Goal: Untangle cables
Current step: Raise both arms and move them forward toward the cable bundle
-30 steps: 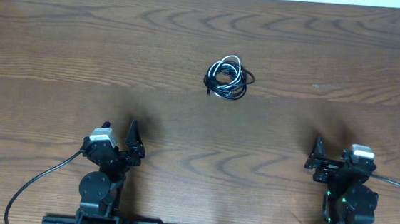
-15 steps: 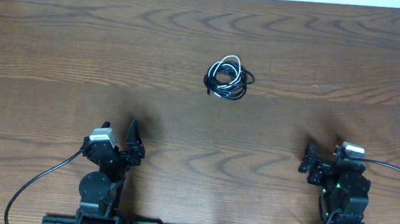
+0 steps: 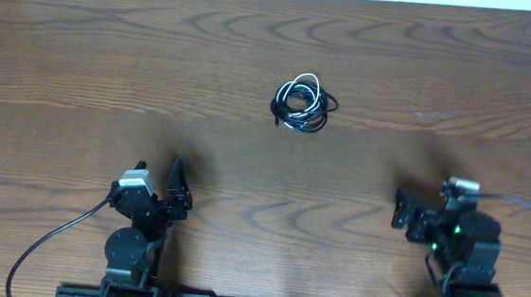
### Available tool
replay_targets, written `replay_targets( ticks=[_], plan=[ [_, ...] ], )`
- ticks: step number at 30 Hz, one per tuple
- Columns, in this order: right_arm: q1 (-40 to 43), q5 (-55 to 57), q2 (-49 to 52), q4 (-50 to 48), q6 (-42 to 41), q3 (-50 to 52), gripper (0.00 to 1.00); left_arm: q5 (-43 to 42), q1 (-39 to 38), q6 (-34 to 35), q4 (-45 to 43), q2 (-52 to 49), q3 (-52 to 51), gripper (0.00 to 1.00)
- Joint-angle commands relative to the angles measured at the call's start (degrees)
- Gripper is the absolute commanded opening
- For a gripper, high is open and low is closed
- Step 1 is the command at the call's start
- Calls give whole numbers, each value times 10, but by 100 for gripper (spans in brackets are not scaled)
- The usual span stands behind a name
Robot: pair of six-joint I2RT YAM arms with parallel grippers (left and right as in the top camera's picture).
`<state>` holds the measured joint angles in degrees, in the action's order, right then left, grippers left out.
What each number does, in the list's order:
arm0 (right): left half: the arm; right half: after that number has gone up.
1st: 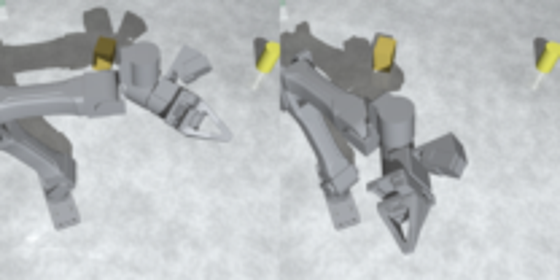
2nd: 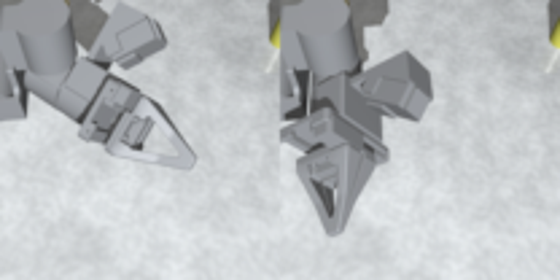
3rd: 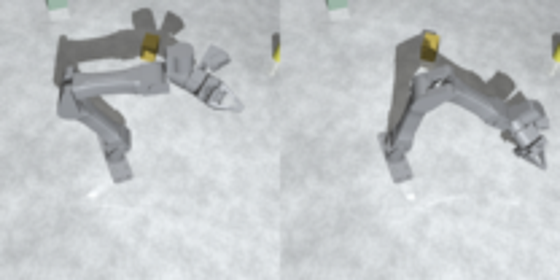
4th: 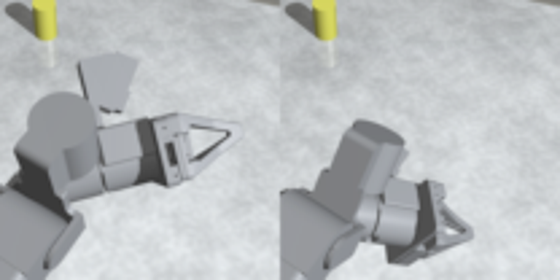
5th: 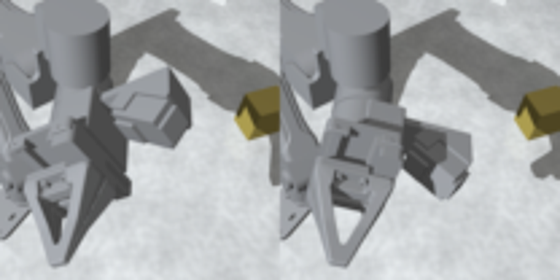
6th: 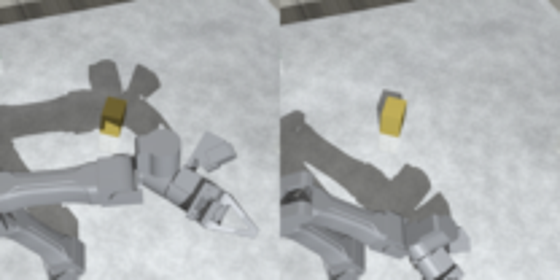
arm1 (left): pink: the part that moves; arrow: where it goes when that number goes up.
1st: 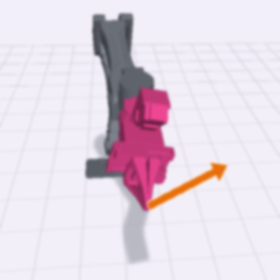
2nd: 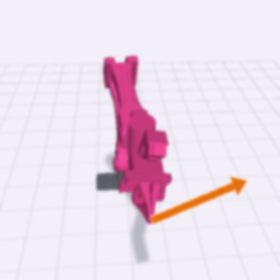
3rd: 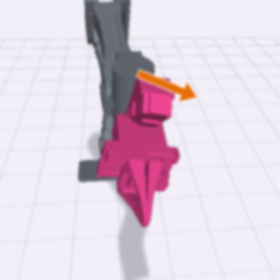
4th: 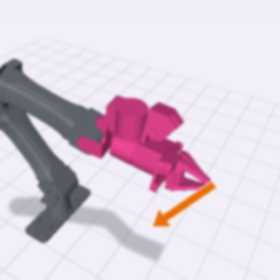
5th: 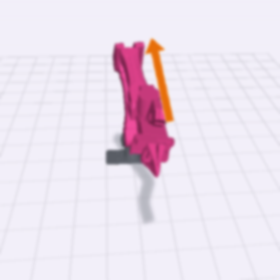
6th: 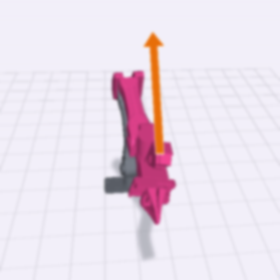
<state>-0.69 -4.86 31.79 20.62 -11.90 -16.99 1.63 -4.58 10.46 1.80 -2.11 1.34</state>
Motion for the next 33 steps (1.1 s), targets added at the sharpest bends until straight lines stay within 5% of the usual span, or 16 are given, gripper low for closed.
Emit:
replay_targets(
  ticks=[1,12,18,24,33],
  plan=[
    [-2,-11,64,5,28,-90,99,5,3,-6,22,4,-11,72],
    [-33,-40,236,8,53,-322,99,12,3,0,-26,4,-11,72],
    [-38,-86,248,-24,34,-327,99,-72,3,7,9,0,35,72],
    [-57,-81,267,41,84,-392,99,-71,3,5,141,-134,251,72],
    [-114,-11,342,86,95,-492,99,-72,3,-26,391,-518,691,72]
  ],
)
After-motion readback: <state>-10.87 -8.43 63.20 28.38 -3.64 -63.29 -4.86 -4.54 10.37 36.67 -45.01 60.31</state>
